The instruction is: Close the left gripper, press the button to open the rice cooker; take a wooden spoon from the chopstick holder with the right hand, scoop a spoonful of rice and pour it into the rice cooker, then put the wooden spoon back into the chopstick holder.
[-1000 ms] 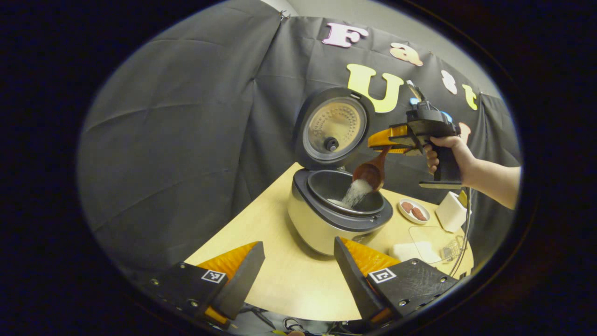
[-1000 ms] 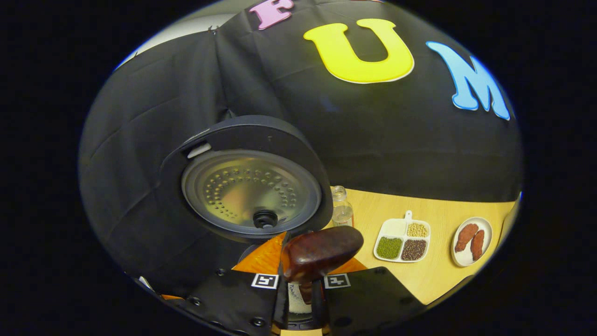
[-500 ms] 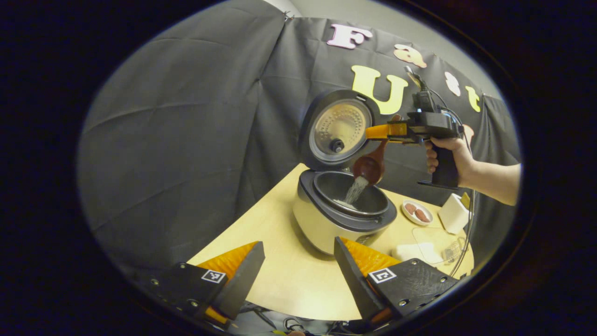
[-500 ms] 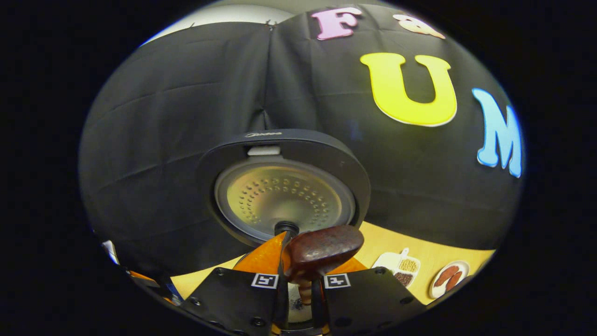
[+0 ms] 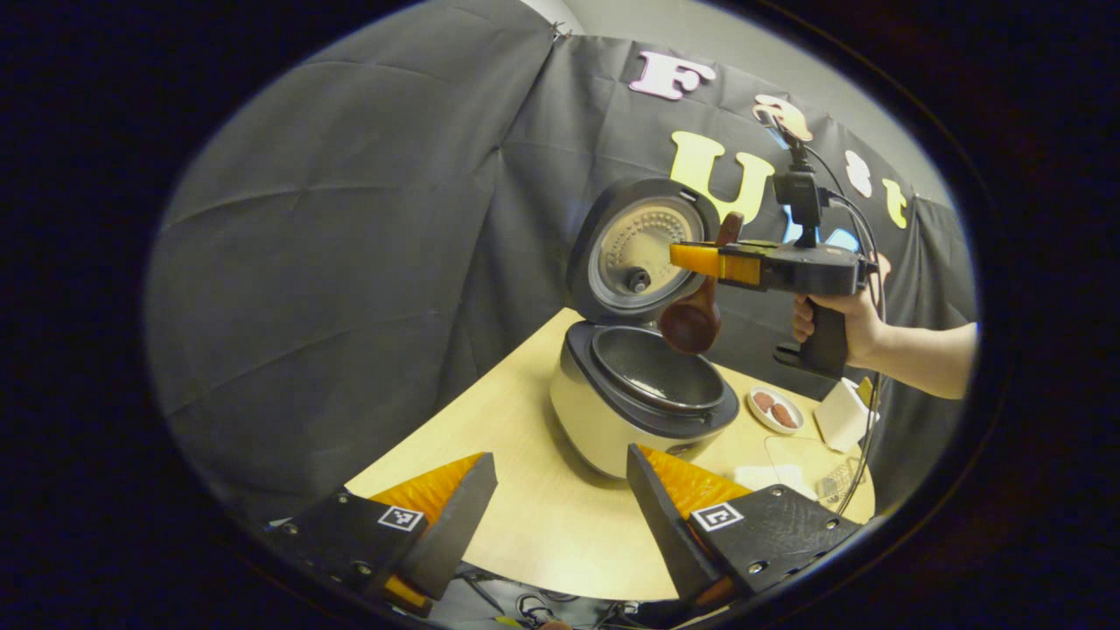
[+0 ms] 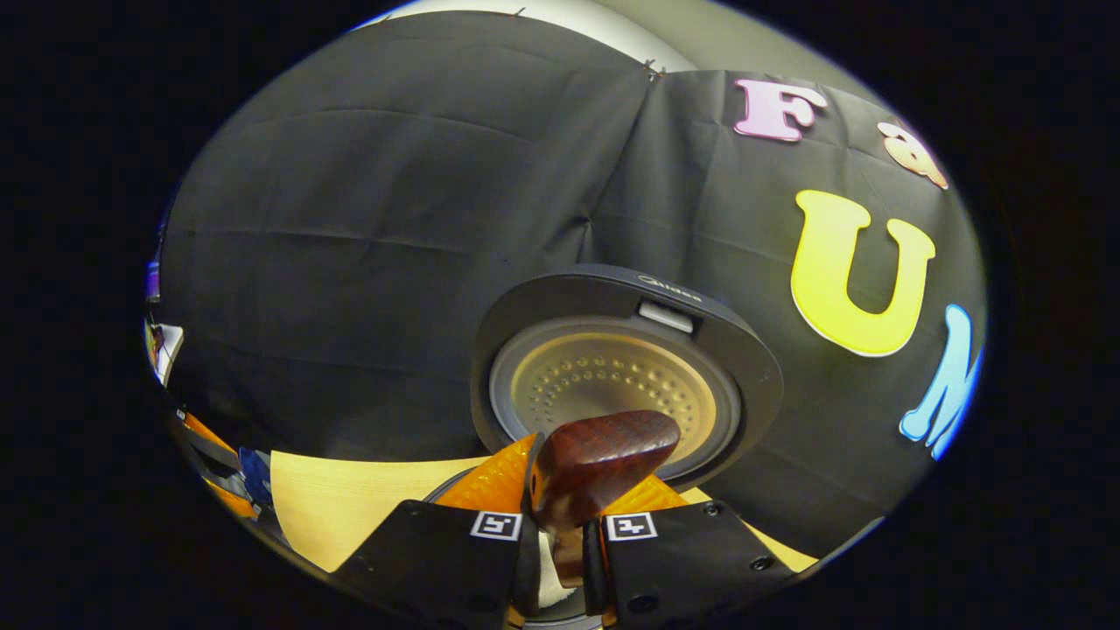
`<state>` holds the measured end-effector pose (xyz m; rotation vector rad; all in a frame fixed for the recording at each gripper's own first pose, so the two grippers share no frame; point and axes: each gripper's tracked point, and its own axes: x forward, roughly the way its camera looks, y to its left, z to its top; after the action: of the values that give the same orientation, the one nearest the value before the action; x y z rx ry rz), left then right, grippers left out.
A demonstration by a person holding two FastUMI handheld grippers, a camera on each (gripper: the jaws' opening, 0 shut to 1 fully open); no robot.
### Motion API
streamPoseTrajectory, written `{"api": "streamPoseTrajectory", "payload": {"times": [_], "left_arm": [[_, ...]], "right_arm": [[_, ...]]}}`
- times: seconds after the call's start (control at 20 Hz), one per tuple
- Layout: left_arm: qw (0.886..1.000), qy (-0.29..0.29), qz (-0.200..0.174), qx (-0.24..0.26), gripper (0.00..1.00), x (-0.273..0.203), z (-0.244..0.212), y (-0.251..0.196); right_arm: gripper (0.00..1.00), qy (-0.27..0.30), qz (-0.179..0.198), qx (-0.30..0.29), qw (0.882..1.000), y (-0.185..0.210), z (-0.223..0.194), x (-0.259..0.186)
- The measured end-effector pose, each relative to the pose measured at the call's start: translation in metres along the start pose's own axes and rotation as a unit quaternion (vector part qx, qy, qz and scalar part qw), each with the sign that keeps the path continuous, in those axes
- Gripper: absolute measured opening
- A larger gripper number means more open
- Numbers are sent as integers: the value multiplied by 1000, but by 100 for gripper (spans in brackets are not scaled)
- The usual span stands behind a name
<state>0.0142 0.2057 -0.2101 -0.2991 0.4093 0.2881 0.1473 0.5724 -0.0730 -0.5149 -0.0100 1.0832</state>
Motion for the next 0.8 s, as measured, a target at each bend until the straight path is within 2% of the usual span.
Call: {"api": "streamPoseTrajectory", "payload": {"times": [0.25,0.35,0.4,0.45,0.55,0.6,0.75,0.8], "left_arm": [[1000,8,-9,-12,95,4,0,1],[1000,6,-25,-1,95,8,2,-3],[999,4,-34,10,94,14,4,-5],[999,3,-40,23,93,20,5,-9],[998,3,-45,41,95,32,12,-15],[998,-2,-49,42,95,37,21,-22],[996,-23,-73,39,95,41,42,-56],[996,-27,-80,40,95,42,48,-69]], "right_arm": [[21,-2,-20,-10,1000,0,9,-17],[22,-12,-34,-2,999,-10,20,-36],[19,-19,-41,1,999,-16,26,-47],[21,-25,-49,4,998,-23,32,-58],[21,-36,-70,14,997,-38,37,-83],[18,-42,-81,21,996,-47,39,-97],[18,-60,-129,42,989,-84,39,-142],[21,-63,-143,49,986,-95,36,-160]]}}
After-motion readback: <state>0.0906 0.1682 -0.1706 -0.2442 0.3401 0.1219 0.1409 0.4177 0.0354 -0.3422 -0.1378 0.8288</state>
